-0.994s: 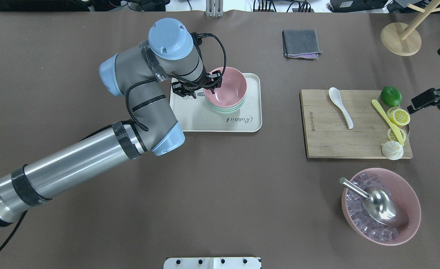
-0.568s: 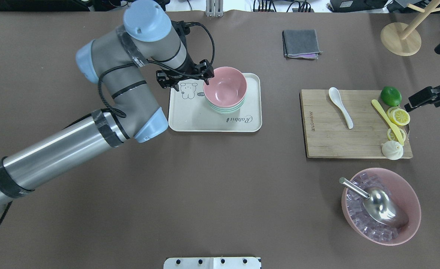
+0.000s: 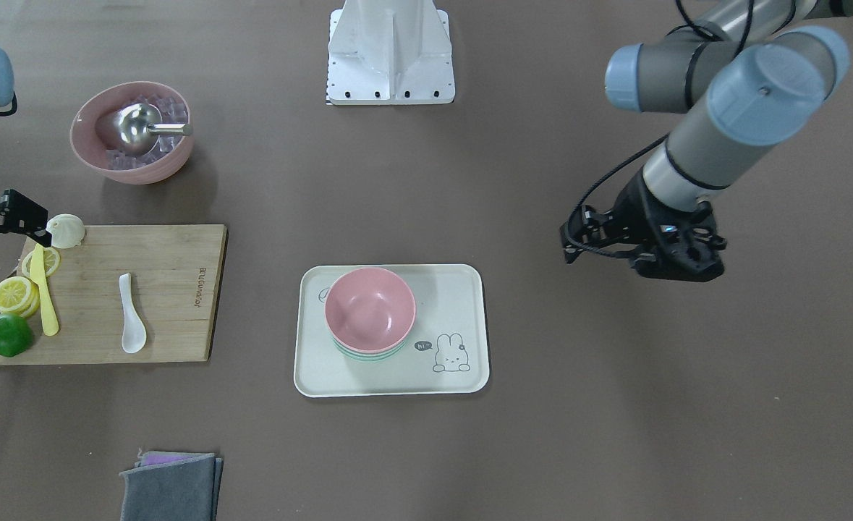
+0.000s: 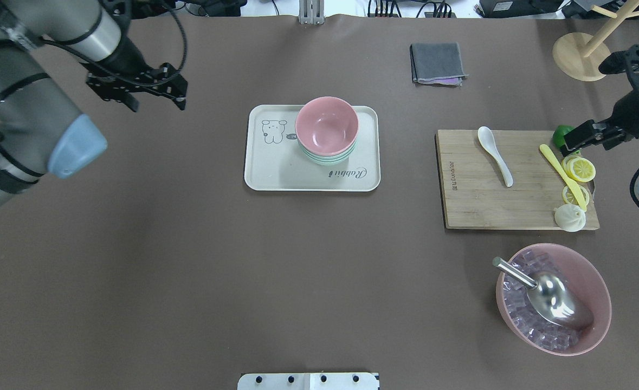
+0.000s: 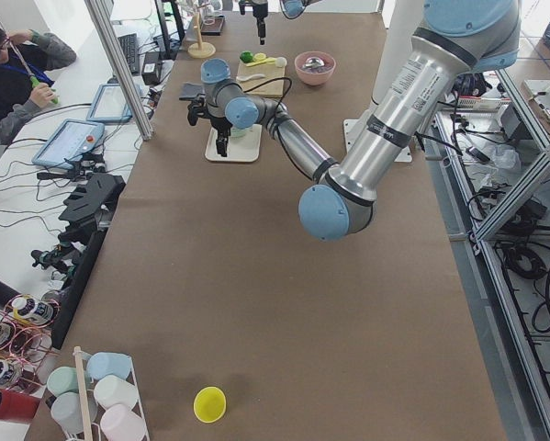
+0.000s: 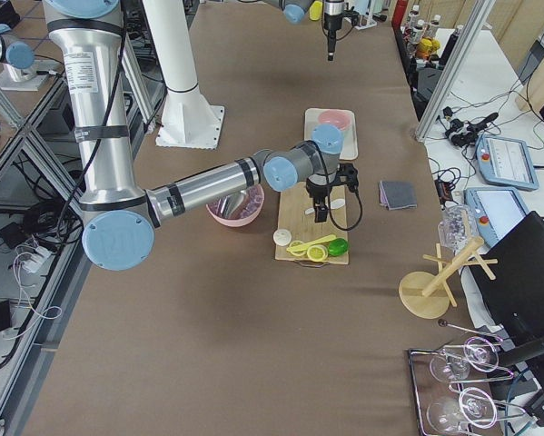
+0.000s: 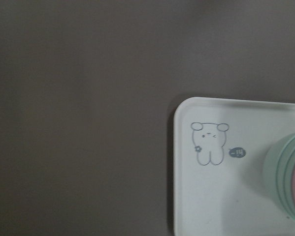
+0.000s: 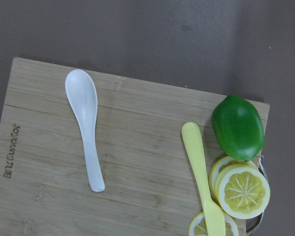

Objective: Stack pink bowl on green and place spoon
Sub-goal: 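Withdraw the left arm while the right gripper reaches toward the white spoon, then close the right gripper on the white spoon handle and lift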

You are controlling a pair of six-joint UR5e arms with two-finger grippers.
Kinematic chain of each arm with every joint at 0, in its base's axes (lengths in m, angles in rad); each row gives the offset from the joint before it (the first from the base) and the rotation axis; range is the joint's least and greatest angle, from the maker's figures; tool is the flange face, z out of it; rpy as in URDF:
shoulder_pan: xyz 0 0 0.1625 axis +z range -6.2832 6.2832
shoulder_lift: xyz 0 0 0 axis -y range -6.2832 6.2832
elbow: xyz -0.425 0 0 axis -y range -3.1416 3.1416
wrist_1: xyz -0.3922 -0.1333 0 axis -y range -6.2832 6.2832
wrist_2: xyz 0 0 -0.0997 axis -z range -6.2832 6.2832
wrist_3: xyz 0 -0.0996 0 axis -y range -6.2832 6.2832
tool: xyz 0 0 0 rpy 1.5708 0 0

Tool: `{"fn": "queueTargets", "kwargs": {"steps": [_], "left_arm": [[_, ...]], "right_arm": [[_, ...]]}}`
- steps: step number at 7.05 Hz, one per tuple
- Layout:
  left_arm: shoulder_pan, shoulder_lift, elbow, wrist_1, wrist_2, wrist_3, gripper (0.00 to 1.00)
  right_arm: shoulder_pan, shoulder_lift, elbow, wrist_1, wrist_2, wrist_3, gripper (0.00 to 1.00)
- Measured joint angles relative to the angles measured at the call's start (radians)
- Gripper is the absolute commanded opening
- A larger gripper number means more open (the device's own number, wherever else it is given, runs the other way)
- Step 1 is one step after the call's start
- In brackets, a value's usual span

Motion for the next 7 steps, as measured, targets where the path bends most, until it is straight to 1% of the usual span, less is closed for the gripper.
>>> {"fn": "queueTargets", "kwargs": {"steps": [1, 2, 3, 4, 5, 6, 7], "left_arm": [[-0.085, 0.082, -0.063, 0.110, -0.003, 0.224, 0.99], [-0.197, 0.171, -0.083, 0.179, -0.003, 0.483, 0.99], [-0.311, 0.250, -0.061, 0.208, -0.004, 0.735, 0.99], [-0.401, 0.304, -0.018, 0.215, -0.006, 0.927, 0.99], [-0.456, 0.332, 0.013, 0.215, -0.006, 1.032, 0.99], [-0.480, 0.346, 0.027, 0.214, -0.007, 1.074, 0.99], [-0.489, 0.351, 0.032, 0.214, -0.007, 1.087, 0.99]], "right_arm": [[-0.030, 0.035, -0.015, 0.000, -0.023, 0.044, 1.00], [-0.068, 0.070, -0.029, 0.000, -0.055, 0.087, 1.00], [-0.119, 0.103, -0.042, 0.004, -0.109, 0.116, 1.00], [-0.171, 0.124, -0.066, 0.037, -0.162, 0.128, 0.99], [-0.208, 0.130, -0.108, 0.108, -0.192, 0.150, 0.97], [-0.225, 0.127, -0.155, 0.188, -0.204, 0.193, 0.90], [-0.231, 0.123, -0.181, 0.228, -0.209, 0.220, 0.80]]}}
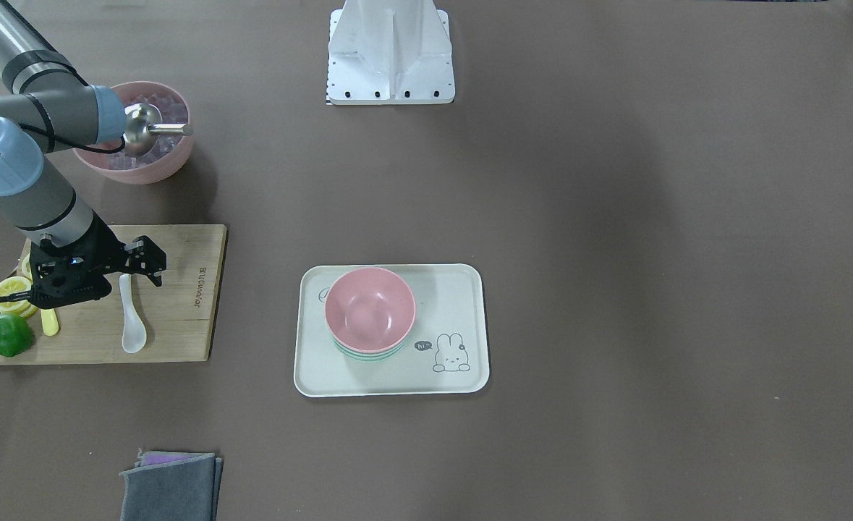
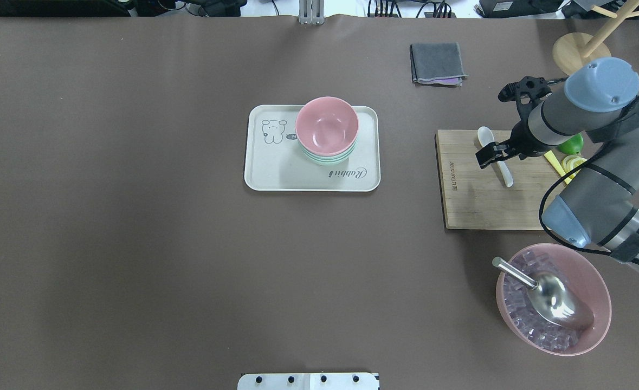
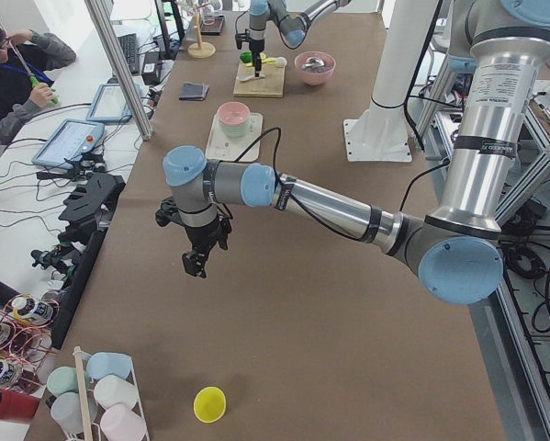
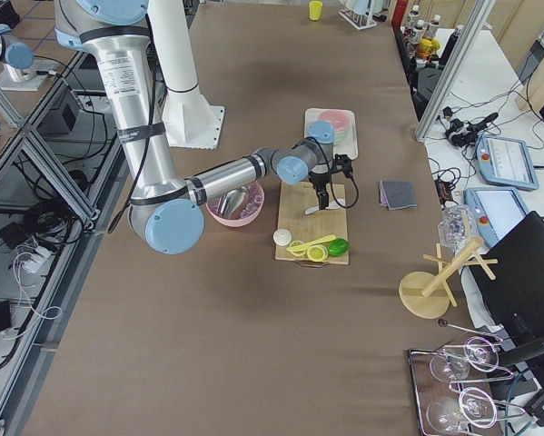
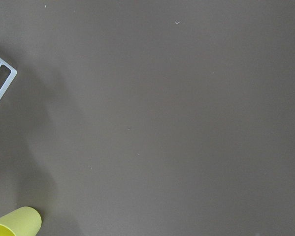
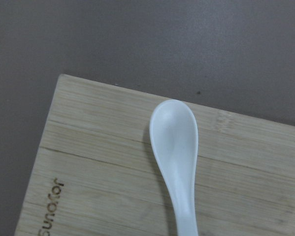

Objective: Stack pink bowl on green and place spoon
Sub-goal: 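Close the right gripper on the white spoon handle and lift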

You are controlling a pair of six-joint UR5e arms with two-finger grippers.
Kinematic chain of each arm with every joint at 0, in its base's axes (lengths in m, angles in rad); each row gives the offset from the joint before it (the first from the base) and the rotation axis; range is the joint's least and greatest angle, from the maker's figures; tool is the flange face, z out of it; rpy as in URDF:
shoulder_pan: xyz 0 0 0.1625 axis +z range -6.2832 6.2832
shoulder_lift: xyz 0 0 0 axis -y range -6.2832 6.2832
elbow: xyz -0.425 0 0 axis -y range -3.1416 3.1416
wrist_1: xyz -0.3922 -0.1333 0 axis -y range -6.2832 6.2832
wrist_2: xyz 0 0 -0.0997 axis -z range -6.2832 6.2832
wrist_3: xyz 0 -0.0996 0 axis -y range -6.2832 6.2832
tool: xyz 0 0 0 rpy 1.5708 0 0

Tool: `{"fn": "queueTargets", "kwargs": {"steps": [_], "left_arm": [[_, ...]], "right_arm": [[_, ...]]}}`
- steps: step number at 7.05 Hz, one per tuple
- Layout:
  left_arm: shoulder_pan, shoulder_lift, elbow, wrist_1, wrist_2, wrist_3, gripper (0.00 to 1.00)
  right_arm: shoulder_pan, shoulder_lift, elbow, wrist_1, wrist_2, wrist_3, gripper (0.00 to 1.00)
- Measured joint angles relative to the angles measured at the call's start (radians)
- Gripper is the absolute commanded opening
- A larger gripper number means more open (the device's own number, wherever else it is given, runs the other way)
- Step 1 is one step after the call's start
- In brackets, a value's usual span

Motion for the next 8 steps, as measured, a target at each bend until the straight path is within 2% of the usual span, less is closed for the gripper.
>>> {"fn": "queueTargets", "kwargs": {"steps": [2, 5, 6, 7, 8], "left_arm": [[-0.003, 0.008, 0.001, -0.002, -0.001, 0.005, 0.99], [-0.004, 0.012, 0.001, -0.003, -0.002, 0.006, 0.99], [-0.004, 0.014, 0.001, -0.003, -0.002, 0.006, 0.99], [-0.004, 0.014, 0.001, -0.003, -0.001, 0.006, 0.99], [-0.003, 0.015, 0.001, -0.003, -0.001, 0.006, 0.99]], "right_arm": [[-0.002, -0.012, -0.014, 0.021, -0.002, 0.019, 0.61], [-0.006, -0.020, -0.021, 0.023, -0.001, 0.022, 0.60], [-0.009, -0.021, -0.024, 0.024, -0.001, 0.021, 0.55], [-0.011, -0.021, -0.024, 0.024, -0.002, 0.021, 0.40], [-0.011, -0.021, -0.025, 0.024, -0.002, 0.020, 0.07]]}}
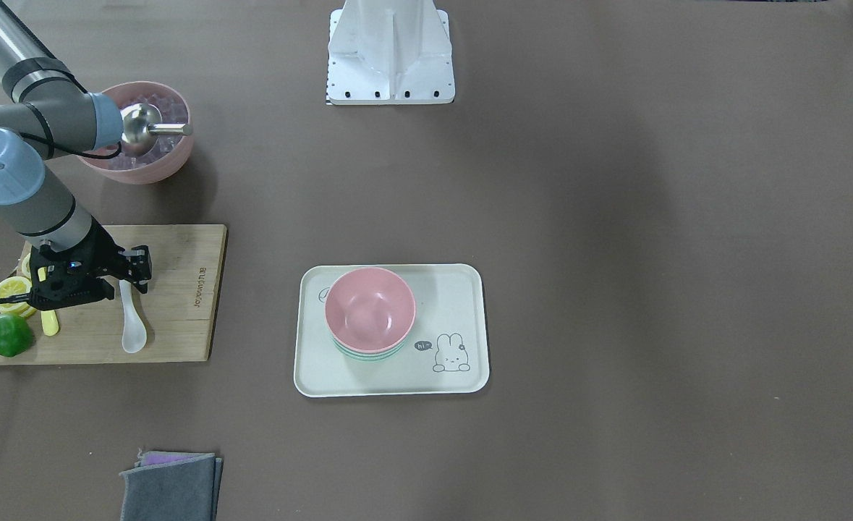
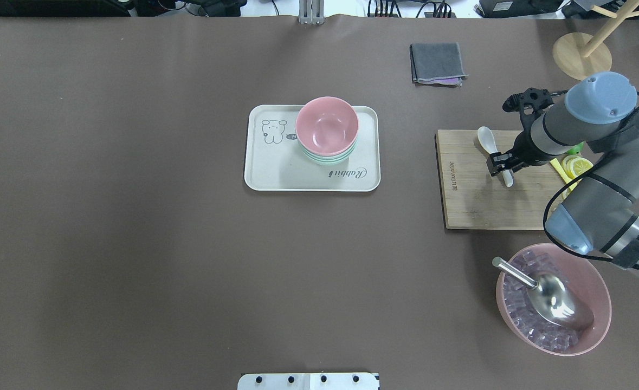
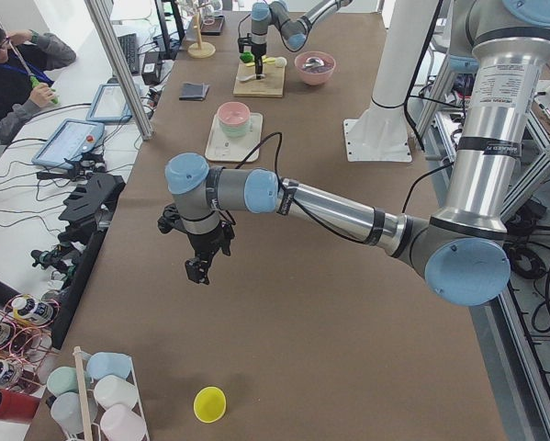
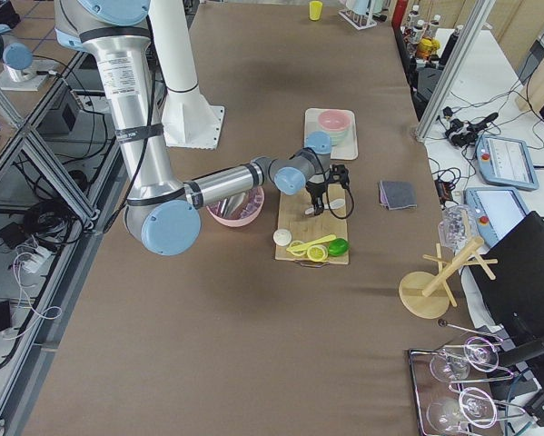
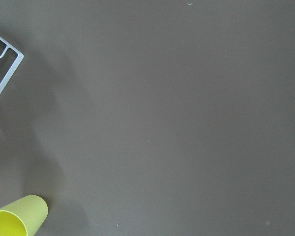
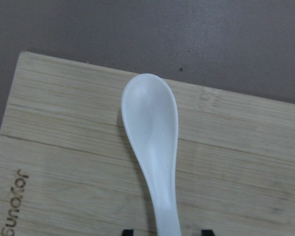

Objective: Stack pink bowl on green and place spoon
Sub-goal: 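Close the right gripper on the white spoon handle and lift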

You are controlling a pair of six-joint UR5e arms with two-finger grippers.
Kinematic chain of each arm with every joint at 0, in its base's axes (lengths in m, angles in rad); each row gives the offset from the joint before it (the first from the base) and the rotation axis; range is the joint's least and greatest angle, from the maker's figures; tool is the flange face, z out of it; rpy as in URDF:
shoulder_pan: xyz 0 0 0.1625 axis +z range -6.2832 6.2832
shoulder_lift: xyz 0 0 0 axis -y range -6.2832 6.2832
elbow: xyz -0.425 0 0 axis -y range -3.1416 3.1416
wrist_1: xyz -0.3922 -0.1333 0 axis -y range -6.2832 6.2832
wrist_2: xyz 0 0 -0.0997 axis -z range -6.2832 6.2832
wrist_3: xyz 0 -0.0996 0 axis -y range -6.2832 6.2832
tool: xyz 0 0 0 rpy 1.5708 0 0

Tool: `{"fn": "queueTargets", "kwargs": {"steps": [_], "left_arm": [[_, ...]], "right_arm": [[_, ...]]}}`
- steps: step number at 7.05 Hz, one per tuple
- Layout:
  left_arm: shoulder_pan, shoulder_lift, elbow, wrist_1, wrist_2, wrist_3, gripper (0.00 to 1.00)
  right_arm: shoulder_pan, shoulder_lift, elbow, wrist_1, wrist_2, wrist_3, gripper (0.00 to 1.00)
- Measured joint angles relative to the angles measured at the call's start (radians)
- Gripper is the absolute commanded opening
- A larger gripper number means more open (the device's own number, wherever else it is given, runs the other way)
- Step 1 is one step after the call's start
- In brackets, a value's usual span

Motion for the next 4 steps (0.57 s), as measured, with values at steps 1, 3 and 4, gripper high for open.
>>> {"fn": "queueTargets", "kwargs": {"steps": [1, 3, 4], "left_arm": [[0.000, 0.000, -0.001, 0.000, 0.000, 0.000, 0.99], [0.000, 0.000, -0.002, 0.000, 0.000, 0.000, 0.99], [0.000, 0.000, -0.002, 0.000, 0.000, 0.000, 0.99]], "right_arm": [[0.000, 0.001, 0.000, 0.000, 0.000, 0.000, 0.00], [-0.001, 0.002, 0.001, 0.000, 0.000, 0.002, 0.00], [-0.001, 0.005, 0.005, 0.000, 0.002, 0.003, 0.00]]}}
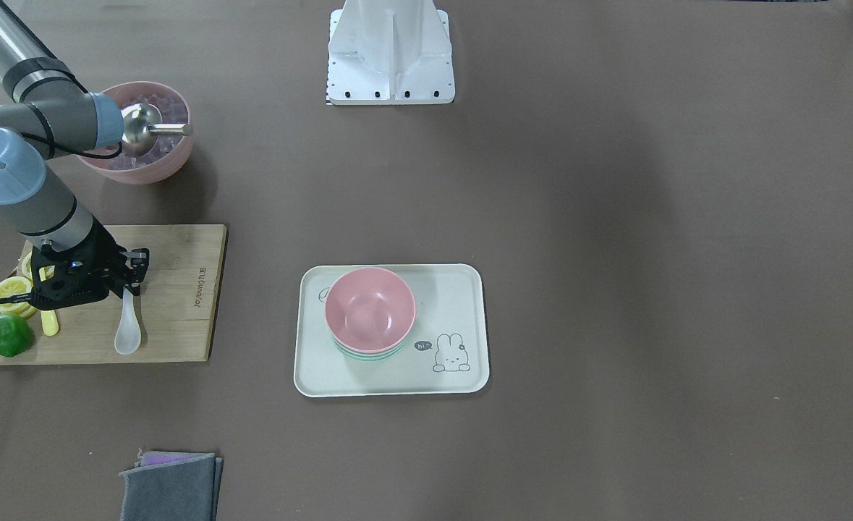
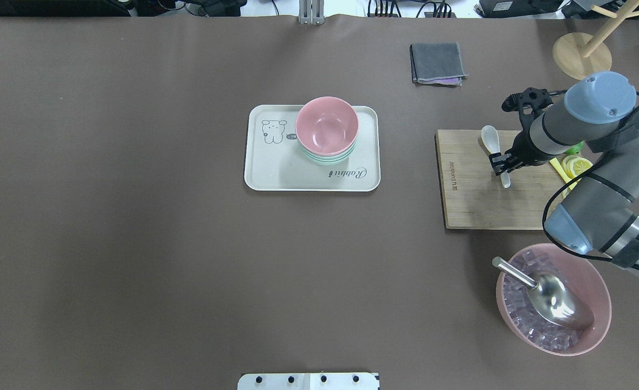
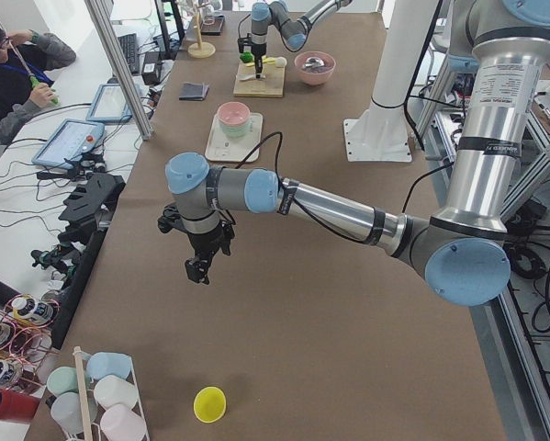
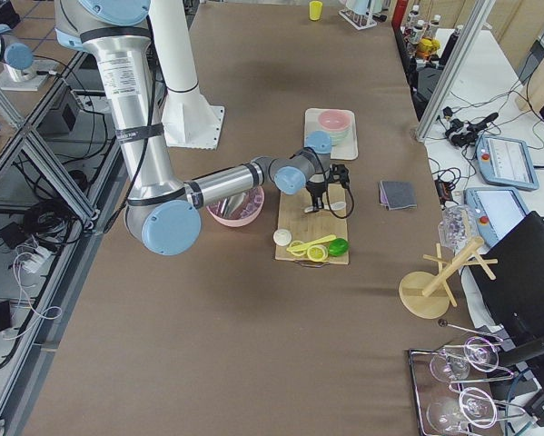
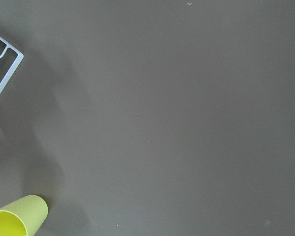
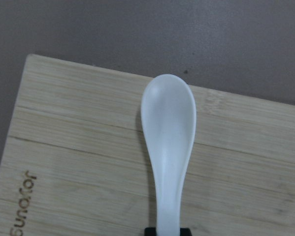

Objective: Stack pink bowl on green and place spoon
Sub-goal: 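Close the right gripper on the white spoon handle and lift, then carry the white spoon with the right gripper over the pink bowl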

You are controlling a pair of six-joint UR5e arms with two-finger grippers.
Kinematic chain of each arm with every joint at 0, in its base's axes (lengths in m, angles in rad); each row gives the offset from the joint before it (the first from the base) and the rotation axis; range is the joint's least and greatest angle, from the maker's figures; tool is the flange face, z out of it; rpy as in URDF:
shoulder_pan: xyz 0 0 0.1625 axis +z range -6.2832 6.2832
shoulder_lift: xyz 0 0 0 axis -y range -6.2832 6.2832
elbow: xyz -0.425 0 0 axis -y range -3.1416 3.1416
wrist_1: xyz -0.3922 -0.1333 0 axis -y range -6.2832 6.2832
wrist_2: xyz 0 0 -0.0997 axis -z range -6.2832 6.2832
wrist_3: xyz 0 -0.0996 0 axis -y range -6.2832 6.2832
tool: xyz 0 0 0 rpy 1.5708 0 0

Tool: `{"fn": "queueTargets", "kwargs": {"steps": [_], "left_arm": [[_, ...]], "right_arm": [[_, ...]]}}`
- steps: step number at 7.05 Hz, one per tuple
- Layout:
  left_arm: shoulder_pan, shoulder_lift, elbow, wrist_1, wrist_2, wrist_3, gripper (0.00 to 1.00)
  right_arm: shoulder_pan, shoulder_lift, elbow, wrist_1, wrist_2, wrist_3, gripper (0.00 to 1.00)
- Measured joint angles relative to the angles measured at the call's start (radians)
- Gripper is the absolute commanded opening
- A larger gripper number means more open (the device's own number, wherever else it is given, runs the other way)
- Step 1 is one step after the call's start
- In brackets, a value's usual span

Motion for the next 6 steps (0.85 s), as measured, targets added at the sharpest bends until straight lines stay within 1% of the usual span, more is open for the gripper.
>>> {"fn": "queueTargets", "kwargs": {"steps": [2, 3, 4, 6], "left_arm": [[0.000, 0.000, 0.001, 0.000, -0.001, 0.000, 0.99], [0.000, 0.000, 0.001, 0.000, 0.000, -0.001, 0.99], [0.001, 0.000, 0.002, 0.000, -0.001, -0.002, 0.99], [0.002, 0.000, 0.004, 0.000, -0.001, -0.006, 0.99]], "right_arm": [[0.009, 0.042, 0.016, -0.011, 0.007, 0.021, 0.00], [0.013, 0.088, 0.018, -0.022, 0.008, 0.087, 0.00], [0.010, 0.160, 0.018, -0.070, 0.008, 0.180, 0.00], [-0.016, 0.349, 0.005, -0.244, 0.003, 0.359, 0.00]]}}
